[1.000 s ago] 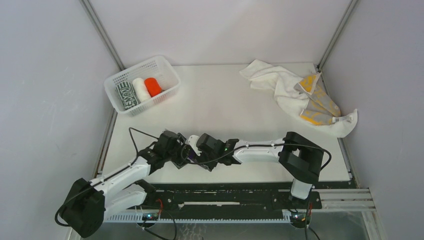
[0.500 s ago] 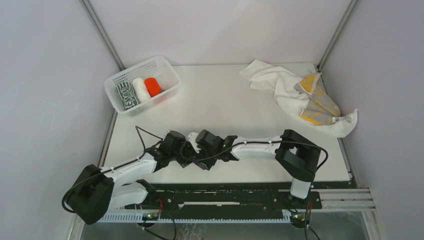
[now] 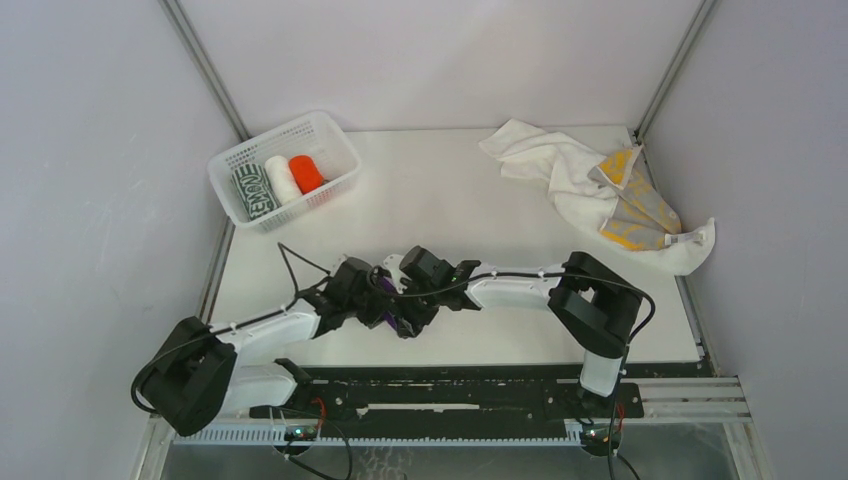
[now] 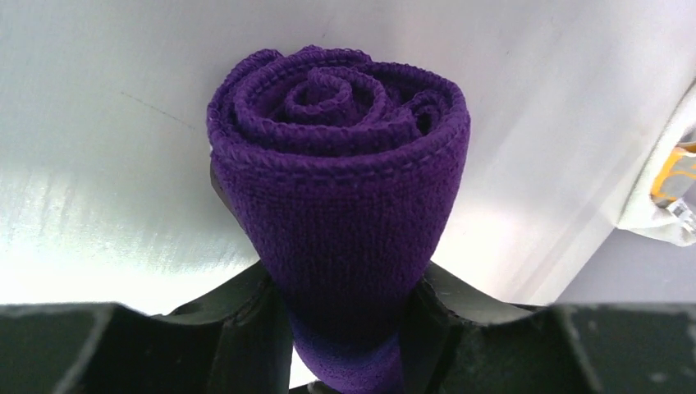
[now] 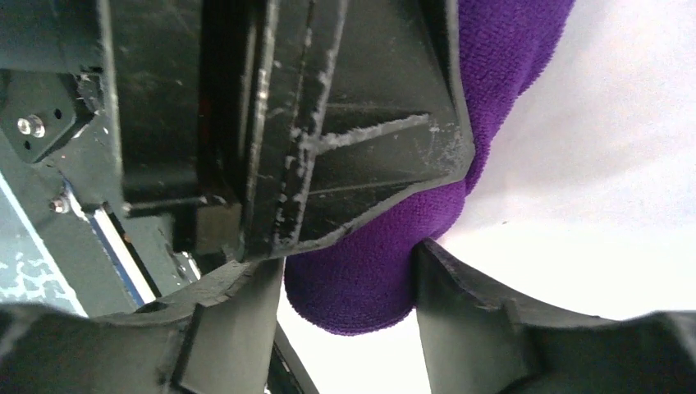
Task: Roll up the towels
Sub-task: Pick up the towel at the center of the board.
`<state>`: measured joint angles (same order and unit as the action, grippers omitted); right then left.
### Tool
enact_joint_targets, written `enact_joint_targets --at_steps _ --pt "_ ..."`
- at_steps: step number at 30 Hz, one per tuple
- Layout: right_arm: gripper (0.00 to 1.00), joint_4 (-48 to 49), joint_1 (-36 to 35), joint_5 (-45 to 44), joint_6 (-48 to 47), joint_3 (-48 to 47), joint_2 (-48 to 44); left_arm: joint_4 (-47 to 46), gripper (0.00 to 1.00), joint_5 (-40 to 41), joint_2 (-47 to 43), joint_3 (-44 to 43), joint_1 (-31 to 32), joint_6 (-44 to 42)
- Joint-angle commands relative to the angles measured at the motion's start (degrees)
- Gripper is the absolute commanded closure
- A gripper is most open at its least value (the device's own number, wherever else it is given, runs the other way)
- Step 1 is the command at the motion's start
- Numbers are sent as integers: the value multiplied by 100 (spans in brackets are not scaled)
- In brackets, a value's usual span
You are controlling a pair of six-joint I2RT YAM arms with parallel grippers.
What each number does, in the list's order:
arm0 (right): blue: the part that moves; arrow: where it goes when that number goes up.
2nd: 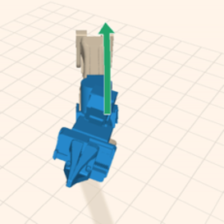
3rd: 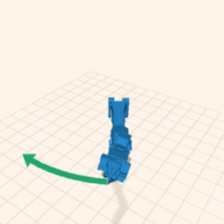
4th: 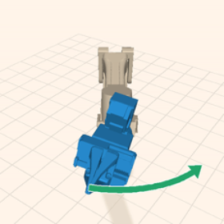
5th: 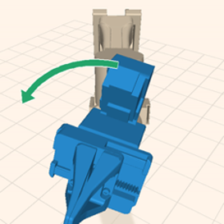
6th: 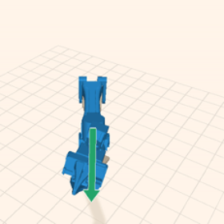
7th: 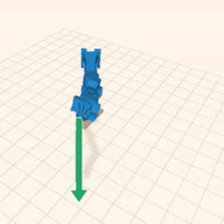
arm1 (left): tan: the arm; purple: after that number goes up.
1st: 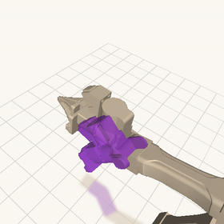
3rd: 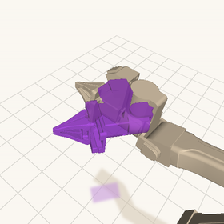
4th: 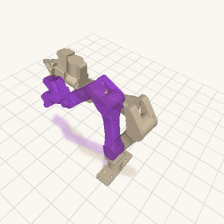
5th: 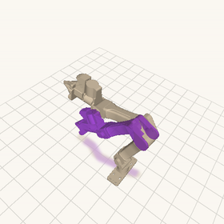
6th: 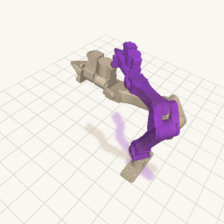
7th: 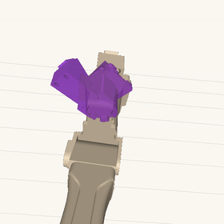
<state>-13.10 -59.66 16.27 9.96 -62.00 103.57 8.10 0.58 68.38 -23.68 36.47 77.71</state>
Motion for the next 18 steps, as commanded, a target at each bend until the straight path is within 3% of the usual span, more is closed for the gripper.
enact_joint_targets --at_steps 1,7,18 --pt "39 49 -18 200 314 74 -214 685 61 577 198 -420 -16 -688" --pt "25 -196 152 -448 229 309 -1300 1298 65 495 158 -1202 -616 -1770" --pt "18 -270 1167 -1196 275 1385 -3171 2081 65 -206 727 -3704 -2381 -3629"
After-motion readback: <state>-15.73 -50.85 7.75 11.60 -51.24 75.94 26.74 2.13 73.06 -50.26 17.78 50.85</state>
